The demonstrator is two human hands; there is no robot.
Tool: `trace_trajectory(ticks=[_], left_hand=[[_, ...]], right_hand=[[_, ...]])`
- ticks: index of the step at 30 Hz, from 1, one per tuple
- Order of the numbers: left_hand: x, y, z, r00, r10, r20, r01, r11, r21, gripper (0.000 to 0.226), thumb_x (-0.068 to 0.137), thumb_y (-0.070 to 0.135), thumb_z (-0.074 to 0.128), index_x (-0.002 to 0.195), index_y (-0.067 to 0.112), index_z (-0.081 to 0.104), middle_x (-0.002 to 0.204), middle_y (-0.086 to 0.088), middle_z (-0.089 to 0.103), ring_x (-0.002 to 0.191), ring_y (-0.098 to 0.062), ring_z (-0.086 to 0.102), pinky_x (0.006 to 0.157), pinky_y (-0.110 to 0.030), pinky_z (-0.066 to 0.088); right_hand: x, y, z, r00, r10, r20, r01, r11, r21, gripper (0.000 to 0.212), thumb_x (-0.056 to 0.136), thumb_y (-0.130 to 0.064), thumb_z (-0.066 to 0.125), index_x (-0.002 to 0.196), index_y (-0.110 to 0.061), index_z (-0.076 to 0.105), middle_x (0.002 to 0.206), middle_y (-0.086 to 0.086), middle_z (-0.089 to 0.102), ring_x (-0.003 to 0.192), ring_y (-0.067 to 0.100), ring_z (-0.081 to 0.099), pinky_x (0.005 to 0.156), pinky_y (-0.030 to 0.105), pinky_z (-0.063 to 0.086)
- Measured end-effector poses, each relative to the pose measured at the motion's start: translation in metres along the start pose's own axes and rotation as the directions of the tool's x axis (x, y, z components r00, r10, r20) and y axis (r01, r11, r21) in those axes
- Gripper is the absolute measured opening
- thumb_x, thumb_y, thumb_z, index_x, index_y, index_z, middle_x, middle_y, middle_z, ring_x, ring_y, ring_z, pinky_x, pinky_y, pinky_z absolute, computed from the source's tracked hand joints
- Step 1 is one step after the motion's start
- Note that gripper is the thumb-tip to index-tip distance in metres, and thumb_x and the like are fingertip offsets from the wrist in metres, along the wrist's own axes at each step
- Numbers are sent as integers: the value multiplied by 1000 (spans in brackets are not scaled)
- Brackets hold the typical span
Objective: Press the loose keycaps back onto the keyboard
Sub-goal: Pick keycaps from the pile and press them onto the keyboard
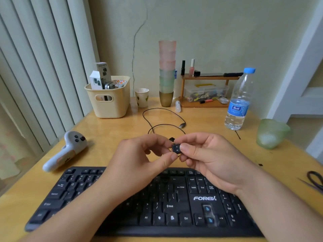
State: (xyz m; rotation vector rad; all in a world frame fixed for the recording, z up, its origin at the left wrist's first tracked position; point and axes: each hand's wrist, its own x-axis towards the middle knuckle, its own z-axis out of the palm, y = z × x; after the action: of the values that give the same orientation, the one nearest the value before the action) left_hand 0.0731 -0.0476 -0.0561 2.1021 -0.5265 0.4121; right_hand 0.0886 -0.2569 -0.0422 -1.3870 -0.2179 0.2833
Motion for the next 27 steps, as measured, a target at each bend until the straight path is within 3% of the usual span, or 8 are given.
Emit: trace_trajectory(ticks=[6, 9, 12, 15, 22, 24, 27], left_hand=[[0, -1, -1, 999, 45, -3, -45, 999, 18, 19, 86, 36, 81, 103, 36, 72, 88, 22, 74, 91, -5, 67, 80, -11, 42], [0, -4, -5, 998, 62, 8, -62, 994, 85, 16, 86, 38, 81, 100, 38, 74, 90, 24, 73, 89, -1, 66, 76, -8, 42], [3, -7, -14, 993, 114, 18, -115, 965, 236, 17, 84, 49, 78, 98, 38, 77, 97, 30, 68, 87, 4, 65, 71, -9, 45], [5, -12, -23, 993, 94, 78, -113, 949, 295, 20, 83, 49, 79, 100, 38, 78, 86, 25, 70, 89, 4, 66, 75, -12, 48], [6, -11, -31, 981, 16, 193, -66, 964, 258, 19, 84, 39, 83, 102, 32, 80, 86, 17, 74, 81, 13, 64, 72, -3, 42], [7, -12, -32, 979, -16, 205, -39, 965, 258, 19, 83, 41, 83, 101, 34, 80, 86, 15, 75, 72, 16, 61, 67, -2, 40], [8, -16, -32, 978, -49, 201, -5, 966, 258, 16, 84, 41, 82, 100, 38, 79, 88, 19, 75, 76, 17, 61, 69, -2, 39]], right_hand=[[-1, 1, 0, 1000, -30, 3, 30, 999, -34, 22, 76, -11, 76, 97, -8, 80, 83, 13, 68, 74, 16, 65, 68, 24, 54], [-1, 2, 4, 994, -101, -45, 92, 981, -173, 15, 86, -6, 76, 100, -10, 78, 82, 10, 74, 74, 18, 68, 68, 26, 56], [-2, 7, 8, 969, -240, -50, 179, 832, -525, 17, 91, -14, 77, 98, -29, 79, 84, -3, 78, 80, 11, 74, 78, 29, 59], [-6, 12, 14, 940, -342, -8, 215, 608, -765, 22, 87, -25, 81, 103, -40, 78, 84, -23, 74, 84, -3, 70, 79, 14, 54], [-7, 16, 23, 904, -424, 53, 265, 459, -848, 26, 86, -25, 83, 110, -34, 80, 85, -27, 71, 84, -10, 66, 78, 4, 49], [-6, 17, 24, 896, -439, 63, 273, 433, -859, 27, 86, -23, 83, 110, -34, 80, 83, -29, 68, 85, -10, 65, 77, 3, 48], [-5, 18, 24, 885, -460, 68, 286, 425, -859, 26, 87, -20, 82, 108, -36, 81, 83, -34, 65, 88, -13, 63, 76, 0, 44]])
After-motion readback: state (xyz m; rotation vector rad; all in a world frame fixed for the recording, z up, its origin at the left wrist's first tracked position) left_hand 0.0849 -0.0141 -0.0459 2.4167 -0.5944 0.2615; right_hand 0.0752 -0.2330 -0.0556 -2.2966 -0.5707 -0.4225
